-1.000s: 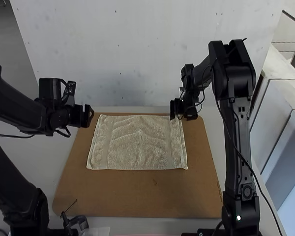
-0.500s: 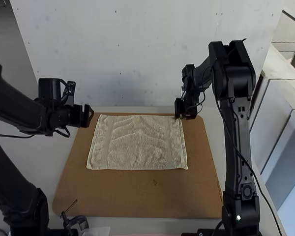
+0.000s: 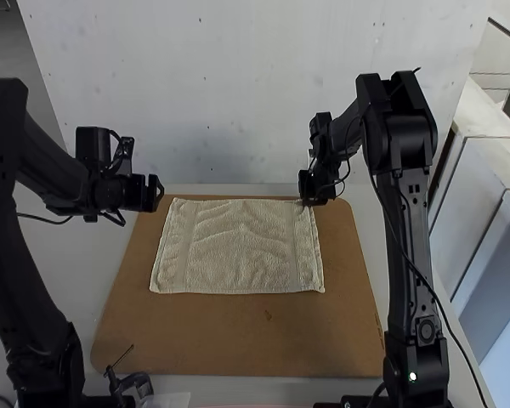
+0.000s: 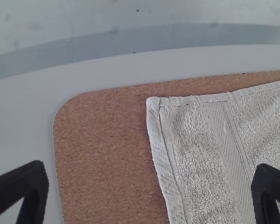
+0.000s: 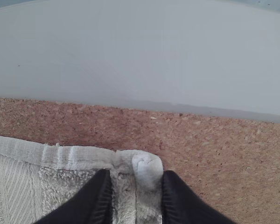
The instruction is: Fold the towel.
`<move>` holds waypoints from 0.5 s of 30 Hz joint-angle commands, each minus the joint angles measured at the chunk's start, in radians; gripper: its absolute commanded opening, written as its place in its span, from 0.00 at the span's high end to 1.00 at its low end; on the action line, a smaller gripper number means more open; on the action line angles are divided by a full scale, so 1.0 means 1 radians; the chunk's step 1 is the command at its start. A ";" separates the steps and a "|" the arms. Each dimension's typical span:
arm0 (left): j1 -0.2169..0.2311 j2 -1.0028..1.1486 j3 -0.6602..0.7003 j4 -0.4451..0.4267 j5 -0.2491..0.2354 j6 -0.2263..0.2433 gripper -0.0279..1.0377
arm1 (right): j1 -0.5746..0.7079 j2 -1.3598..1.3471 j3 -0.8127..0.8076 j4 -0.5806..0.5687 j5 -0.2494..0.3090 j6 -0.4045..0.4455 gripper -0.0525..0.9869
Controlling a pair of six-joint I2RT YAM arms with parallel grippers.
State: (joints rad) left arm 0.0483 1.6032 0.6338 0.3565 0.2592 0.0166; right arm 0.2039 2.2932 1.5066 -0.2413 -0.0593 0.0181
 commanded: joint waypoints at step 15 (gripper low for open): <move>-0.048 0.218 0.216 -0.076 0.081 -0.014 0.07 | -0.008 0.005 -0.059 0.082 0.019 0.000 0.93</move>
State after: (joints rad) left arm 0.0193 1.7988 0.7986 0.2829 0.3149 0.0132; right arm 0.1963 2.2868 1.4704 -0.1699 -0.0738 0.0181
